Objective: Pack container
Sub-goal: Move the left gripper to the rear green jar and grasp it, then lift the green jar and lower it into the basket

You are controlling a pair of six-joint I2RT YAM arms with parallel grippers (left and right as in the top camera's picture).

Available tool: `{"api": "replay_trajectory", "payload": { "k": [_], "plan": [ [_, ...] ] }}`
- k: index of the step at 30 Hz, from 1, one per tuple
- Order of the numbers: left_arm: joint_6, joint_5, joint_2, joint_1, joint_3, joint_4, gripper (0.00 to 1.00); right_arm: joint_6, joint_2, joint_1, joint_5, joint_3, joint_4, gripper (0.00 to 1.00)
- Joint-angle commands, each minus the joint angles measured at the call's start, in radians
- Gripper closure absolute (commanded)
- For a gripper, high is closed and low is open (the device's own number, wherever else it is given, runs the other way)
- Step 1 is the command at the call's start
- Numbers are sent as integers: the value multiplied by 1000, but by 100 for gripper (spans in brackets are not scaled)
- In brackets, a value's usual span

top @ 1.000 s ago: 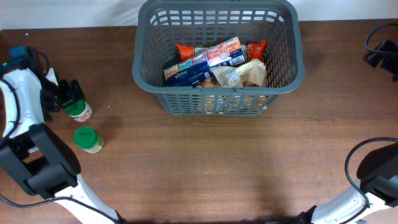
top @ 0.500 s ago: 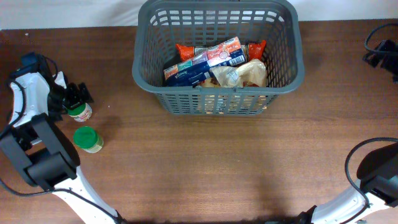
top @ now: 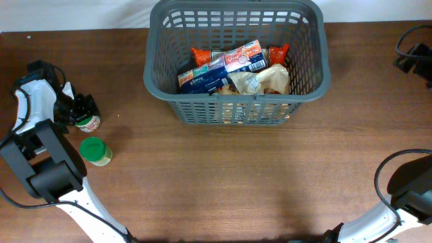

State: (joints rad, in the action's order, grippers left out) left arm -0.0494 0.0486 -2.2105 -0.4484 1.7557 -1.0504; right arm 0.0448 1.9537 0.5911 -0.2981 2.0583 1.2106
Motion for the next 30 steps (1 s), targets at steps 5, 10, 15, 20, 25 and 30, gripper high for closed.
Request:
{"api": "replay_trajectory", "payload": {
  "k": [5, 10, 15, 20, 25, 30],
  "plan": [
    [-3, -15, -19, -2, -5, 7, 11, -2, -26, -2, -12, -7, -3, 1],
    [-5, -15, -26, -2, -5, 7, 25, -3, -26, -2, -12, -7, -3, 1],
    [-7, -11, -66, -2, -5, -5, 25, -2, -26, -2, -12, -7, -3, 1],
    [-7, -12, -77, -2, -5, -4, 25, -2, -26, -2, -12, -7, -3, 1],
    [-7, -11, -77, -2, -5, 0, 25, -3, -26, -2, -12, -7, -3, 1],
    [-6, -11, -77, -2, 2, 3, 31, -2, -26, -2, -12, -7, -3, 1]
  ]
}}
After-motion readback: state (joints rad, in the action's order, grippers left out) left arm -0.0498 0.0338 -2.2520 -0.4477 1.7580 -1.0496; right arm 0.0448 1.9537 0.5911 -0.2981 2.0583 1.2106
